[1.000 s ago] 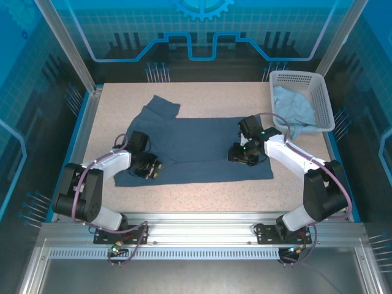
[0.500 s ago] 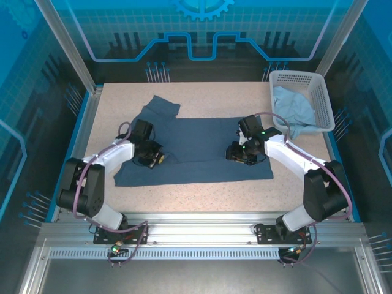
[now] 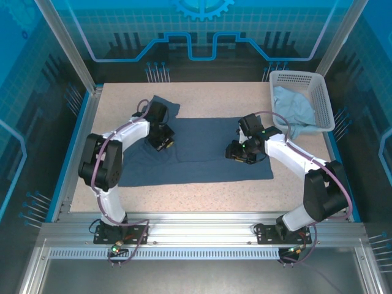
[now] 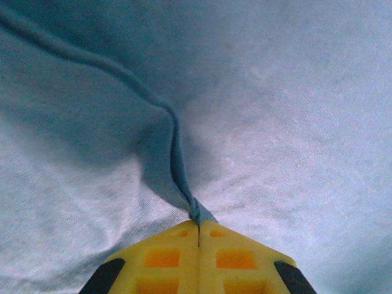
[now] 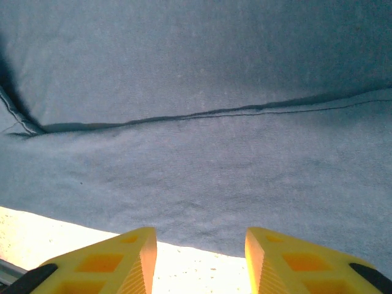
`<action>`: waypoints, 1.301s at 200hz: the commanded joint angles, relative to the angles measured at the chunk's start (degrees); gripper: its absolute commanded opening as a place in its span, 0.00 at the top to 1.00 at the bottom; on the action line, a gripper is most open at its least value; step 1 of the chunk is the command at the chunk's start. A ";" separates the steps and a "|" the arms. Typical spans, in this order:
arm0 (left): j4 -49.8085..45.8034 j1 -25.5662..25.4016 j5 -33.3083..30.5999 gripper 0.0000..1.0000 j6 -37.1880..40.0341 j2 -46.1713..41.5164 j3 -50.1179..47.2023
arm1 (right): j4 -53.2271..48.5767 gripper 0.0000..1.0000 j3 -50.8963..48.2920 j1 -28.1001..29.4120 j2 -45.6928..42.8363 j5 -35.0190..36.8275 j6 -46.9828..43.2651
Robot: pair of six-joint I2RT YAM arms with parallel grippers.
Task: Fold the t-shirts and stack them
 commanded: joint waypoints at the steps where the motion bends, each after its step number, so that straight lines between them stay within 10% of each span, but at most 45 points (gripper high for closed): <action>1: -4.80 -1.32 -2.02 1.00 6.26 2.32 3.08 | -1.40 0.57 1.07 -0.76 -0.26 -1.38 0.55; 128: -4.04 -3.58 0.00 1.00 14.13 6.66 9.25 | -0.81 0.57 1.51 -0.86 1.63 -2.30 1.21; 151: -5.70 -4.19 -2.52 0.51 14.85 4.85 10.17 | -1.20 0.55 1.58 -0.93 1.55 -2.09 1.21; 164: -6.87 -4.25 -5.37 0.44 13.80 1.07 8.82 | -1.40 0.55 1.26 -0.98 1.05 -1.45 1.21; 260: -2.38 12.75 -0.01 0.75 -4.83 -16.84 -21.13 | 3.37 0.60 -7.77 -7.11 0.05 -0.86 6.76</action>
